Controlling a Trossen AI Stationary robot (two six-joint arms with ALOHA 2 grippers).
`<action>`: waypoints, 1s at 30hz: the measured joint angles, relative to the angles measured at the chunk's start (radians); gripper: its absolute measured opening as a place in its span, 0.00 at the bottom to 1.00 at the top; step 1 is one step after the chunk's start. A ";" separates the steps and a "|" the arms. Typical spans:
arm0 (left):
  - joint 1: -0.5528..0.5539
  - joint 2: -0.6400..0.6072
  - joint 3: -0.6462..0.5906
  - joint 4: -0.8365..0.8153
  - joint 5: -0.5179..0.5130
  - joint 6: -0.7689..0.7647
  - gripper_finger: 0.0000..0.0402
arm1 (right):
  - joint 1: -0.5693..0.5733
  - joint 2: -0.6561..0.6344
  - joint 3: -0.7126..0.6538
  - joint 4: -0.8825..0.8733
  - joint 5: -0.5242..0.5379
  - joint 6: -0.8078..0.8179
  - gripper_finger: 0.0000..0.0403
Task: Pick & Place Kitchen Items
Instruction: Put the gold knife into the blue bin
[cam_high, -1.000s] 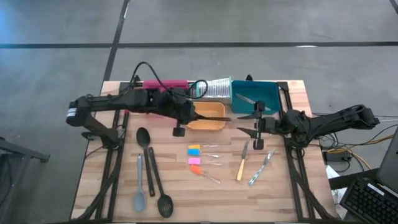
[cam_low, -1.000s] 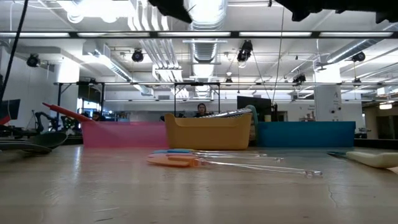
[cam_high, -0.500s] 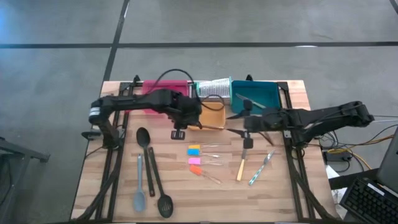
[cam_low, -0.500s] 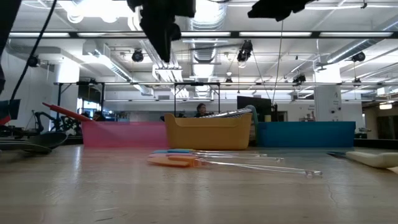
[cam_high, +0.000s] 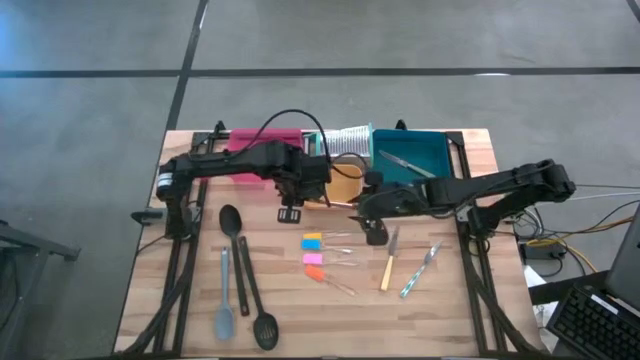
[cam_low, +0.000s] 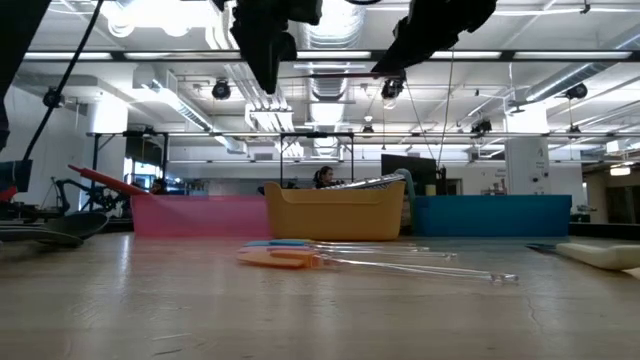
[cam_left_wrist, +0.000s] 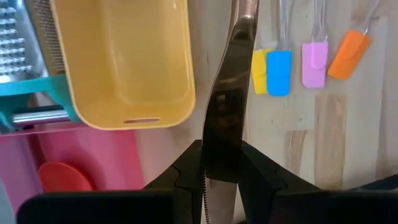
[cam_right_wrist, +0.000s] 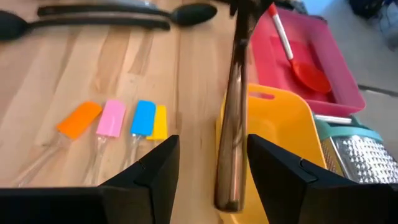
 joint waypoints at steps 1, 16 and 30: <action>0.000 0.000 0.011 -0.010 0.000 -0.001 0.18 | 0.000 0.012 0.012 -0.010 0.003 0.002 0.45; 0.000 -0.002 0.032 -0.028 0.000 -0.025 0.18 | -0.006 0.070 0.110 -0.072 0.077 0.019 0.45; 0.000 -0.002 0.031 -0.028 0.001 -0.036 0.18 | -0.008 0.085 0.108 -0.099 0.083 0.025 0.12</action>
